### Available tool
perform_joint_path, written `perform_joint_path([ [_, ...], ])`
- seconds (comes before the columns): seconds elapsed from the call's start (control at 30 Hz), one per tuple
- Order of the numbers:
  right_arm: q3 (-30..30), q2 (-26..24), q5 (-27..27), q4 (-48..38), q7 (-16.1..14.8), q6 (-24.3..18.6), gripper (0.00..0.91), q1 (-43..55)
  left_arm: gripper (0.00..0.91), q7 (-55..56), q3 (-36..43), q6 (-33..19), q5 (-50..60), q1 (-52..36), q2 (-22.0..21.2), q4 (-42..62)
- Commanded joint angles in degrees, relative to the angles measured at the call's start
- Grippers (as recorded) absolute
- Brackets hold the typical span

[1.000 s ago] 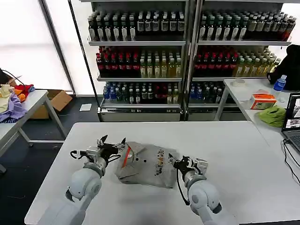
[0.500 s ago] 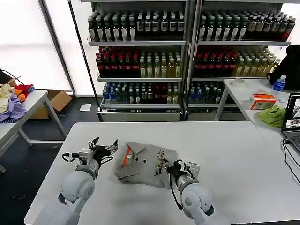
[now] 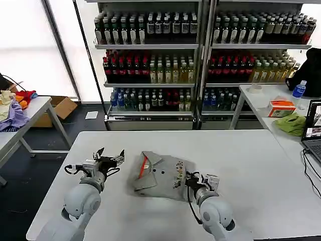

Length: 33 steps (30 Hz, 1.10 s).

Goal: Fold and organize the clothes.

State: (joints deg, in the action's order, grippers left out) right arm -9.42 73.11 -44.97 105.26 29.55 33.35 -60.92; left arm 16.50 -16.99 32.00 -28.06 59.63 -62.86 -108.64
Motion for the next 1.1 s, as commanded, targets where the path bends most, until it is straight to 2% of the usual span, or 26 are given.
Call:
perform_joint_path([
  [0.03,-0.88,-10.53,1.32,-5.35,-4.72,0.0,0.0,8.01,0.907,0.18,-0.56,0.32,-0.03,0.51,0.05,-0.5],
  [0.17,-0.05,-14.53,4.49,-10.9,-9.25,-0.06,0.0,14.13,0.907,0.3,-0.36,0.45,0.0,0.49,-0.43,-0.53],
  [0.2,0.04,-14.78,5.44,-11.95,-10.26,-0.07,0.02,15.07,0.907,0.35,-0.27,0.49,0.04,0.44,-0.6,-0.51],
  [0.23,0.09,-14.85,6.05,-12.47,-10.98,-0.06,0.091,15.66,0.907,0.35,-0.2,0.52,0.04,0.43,-0.65,-0.51],
  [0.3,0.03,-14.54,8.91,-14.36,-12.76,-0.08,0.564,16.46,0.907,0.35,-0.1,0.58,0.05,0.41,-0.78,-0.52],
  [0.33,0.0,-14.46,10.07,-14.72,-13.75,-0.1,0.907,16.47,0.907,0.34,-0.1,0.61,0.05,0.4,-0.78,-0.5],
  [0.4,-0.18,-13.83,13.44,-15.06,-14.98,-0.14,0.907,16.08,0.907,0.28,-0.18,0.68,0.04,0.36,-0.69,-0.41],
  [0.57,-2.24,-12.2,16.58,-12.27,-15.64,-0.17,0.907,13.38,0.907,0.22,-0.31,0.71,0.0,0.37,-0.68,-0.13],
  [0.63,-3.42,-11.09,20.9,-10.24,-15.41,-0.26,0.907,11.89,0.907,0.19,-0.32,0.74,-0.04,0.4,-0.77,-0.08],
  [0.67,-4.64,-10.11,25.15,-8.23,-15.03,-1.01,0.907,10.73,0.907,0.17,-0.31,0.73,-0.05,0.46,-0.89,-0.07],
  [0.7,-5.06,-9.74,25.88,-7.55,-14.76,-1.53,0.907,10.32,0.907,0.17,-0.21,0.73,-0.04,0.54,-1.02,-0.03],
  [0.77,-5.83,-8.62,24.72,-1.94,-14.49,-1.0,0.907,6.88,0.907,0.16,0.06,0.7,-0.02,0.64,-1.35,0.0],
  [0.87,-4.47,-7.41,25.26,1.91,-14.32,-0.9,0.907,1.59,0.907,0.2,0.4,0.63,0.07,0.74,-2.0,-0.07],
  [1.1,-2.93,-5.06,26.28,3.56,-14.03,-1.21,0.907,-4.92,0.907,0.04,-0.06,-0.54,0.46,2.32,-2.49,-0.85],
])
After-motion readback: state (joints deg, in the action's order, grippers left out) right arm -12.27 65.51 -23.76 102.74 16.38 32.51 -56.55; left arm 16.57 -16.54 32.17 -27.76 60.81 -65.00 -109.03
